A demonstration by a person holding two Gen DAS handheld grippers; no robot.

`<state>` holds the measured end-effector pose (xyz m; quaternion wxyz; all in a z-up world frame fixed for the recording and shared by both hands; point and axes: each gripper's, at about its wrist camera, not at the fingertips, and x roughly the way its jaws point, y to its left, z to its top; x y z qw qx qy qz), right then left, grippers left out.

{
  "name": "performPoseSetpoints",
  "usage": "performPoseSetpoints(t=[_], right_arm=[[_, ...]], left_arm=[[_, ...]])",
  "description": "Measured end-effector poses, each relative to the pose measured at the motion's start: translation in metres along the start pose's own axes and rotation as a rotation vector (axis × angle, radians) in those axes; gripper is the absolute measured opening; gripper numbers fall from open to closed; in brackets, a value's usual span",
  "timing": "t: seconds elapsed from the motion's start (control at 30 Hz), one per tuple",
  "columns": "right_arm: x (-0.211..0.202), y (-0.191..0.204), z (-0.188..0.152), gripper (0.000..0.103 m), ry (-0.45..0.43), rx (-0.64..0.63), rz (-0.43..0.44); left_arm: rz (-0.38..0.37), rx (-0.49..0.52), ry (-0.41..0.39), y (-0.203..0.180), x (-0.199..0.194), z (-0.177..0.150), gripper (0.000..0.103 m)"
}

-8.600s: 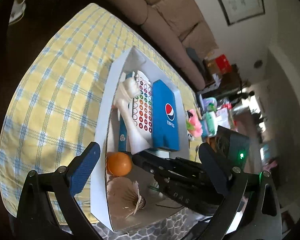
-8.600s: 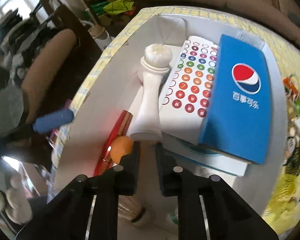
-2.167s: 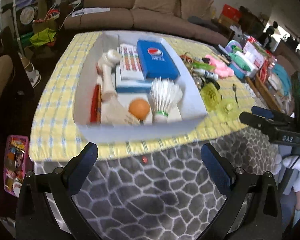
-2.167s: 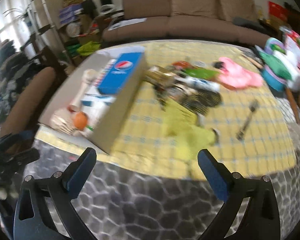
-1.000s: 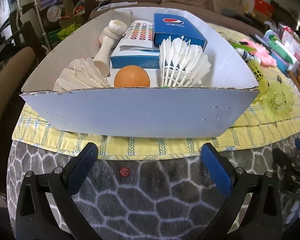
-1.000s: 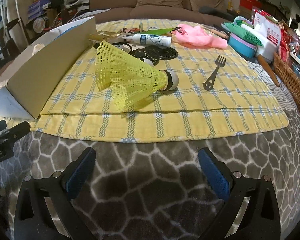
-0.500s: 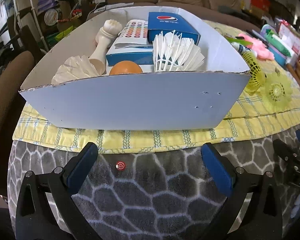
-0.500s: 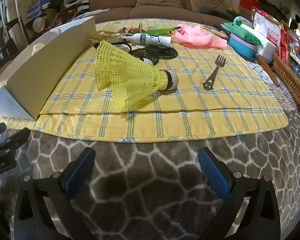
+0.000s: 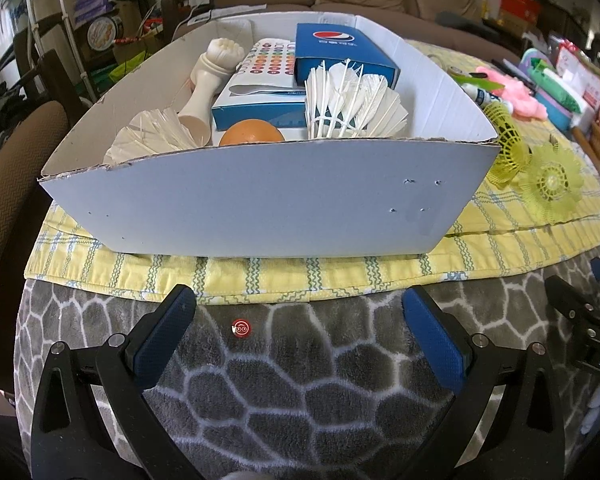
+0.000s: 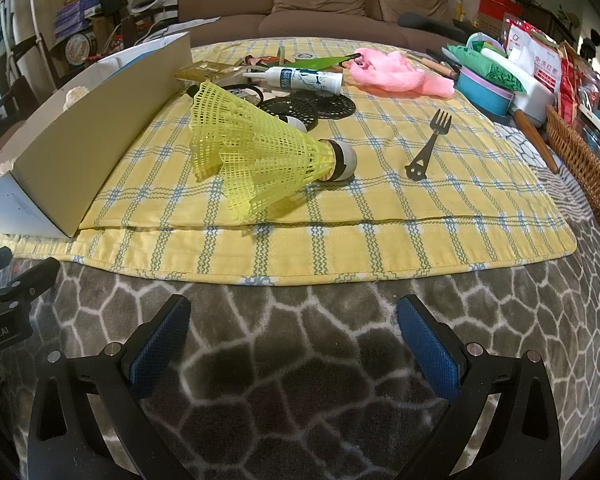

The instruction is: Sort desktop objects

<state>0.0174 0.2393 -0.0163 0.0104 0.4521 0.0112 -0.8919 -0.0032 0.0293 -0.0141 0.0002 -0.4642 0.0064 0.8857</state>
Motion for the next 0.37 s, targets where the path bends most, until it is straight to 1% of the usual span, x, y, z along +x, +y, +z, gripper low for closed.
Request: performPoseSetpoints(t=[0.27,0.37], right_arm=[[0.0001,0.001,-0.0001,0.103,0.0,0.0,0.0],[0.0001,0.0012,-0.0001,0.103,0.0,0.0,0.0]], left_arm=[[0.019,0.014,-0.006,-0.0013,-0.0016,-0.0012,0.103],[0.009,0.008,-0.002,0.0007,-0.0009,-0.0004,0.103]])
